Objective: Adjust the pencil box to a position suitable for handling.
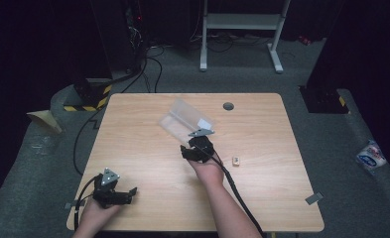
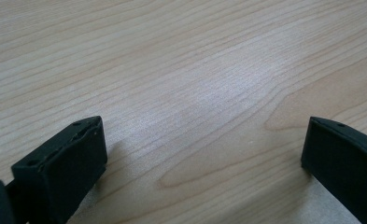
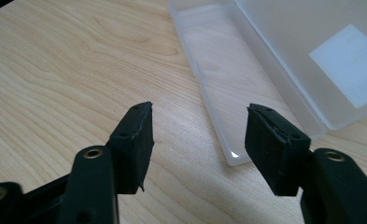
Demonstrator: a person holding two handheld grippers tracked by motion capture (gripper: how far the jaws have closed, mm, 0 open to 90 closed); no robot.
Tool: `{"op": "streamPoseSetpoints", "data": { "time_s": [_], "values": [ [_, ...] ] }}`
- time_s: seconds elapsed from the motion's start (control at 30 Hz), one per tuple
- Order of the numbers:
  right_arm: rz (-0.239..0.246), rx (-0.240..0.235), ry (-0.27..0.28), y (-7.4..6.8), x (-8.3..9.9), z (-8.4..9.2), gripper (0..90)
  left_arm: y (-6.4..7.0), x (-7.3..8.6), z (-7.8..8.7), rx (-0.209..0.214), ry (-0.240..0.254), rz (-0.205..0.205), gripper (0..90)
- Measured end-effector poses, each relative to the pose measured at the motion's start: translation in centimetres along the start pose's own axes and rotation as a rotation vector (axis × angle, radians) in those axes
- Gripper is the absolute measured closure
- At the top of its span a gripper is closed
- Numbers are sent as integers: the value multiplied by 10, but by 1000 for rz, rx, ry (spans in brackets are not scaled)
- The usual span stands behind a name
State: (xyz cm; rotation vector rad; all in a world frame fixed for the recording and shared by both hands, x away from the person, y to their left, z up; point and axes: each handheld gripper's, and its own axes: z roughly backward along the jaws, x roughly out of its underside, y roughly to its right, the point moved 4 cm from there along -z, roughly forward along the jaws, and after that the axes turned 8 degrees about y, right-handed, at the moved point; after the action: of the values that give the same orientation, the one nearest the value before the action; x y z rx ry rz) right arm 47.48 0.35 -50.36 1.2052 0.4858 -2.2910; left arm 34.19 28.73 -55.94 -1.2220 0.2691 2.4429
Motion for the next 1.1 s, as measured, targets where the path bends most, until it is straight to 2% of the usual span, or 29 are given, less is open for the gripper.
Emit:
{"op": "streamPoseSetpoints", "data": {
  "time_s": [0.13,0.23,0.3,0.43,0.57,0.83,1.0,1.1],
  "values": [
    [-2,7,-6,2,1,-9,454,0,1,1,-5,1,-5,6],
    [-8,20,-33,3,5,-25,462,0,0,1,0,-1,-6,4],
    [11,38,-45,4,7,-30,475,0,1,1,-4,-1,-7,5],
    [19,51,-63,5,10,-35,499,0,0,1,1,-2,-9,6],
    [4,56,-88,8,15,-38,511,1,1,1,3,0,-2,6],
    [27,46,-109,5,19,-40,522,0,0,1,3,-1,-16,6],
    [45,23,-109,-2,27,-31,518,1,0,1,6,0,-10,6],
    [36,3,-99,-5,33,-24,518,1,0,1,9,-1,-11,6]
  ]
}}
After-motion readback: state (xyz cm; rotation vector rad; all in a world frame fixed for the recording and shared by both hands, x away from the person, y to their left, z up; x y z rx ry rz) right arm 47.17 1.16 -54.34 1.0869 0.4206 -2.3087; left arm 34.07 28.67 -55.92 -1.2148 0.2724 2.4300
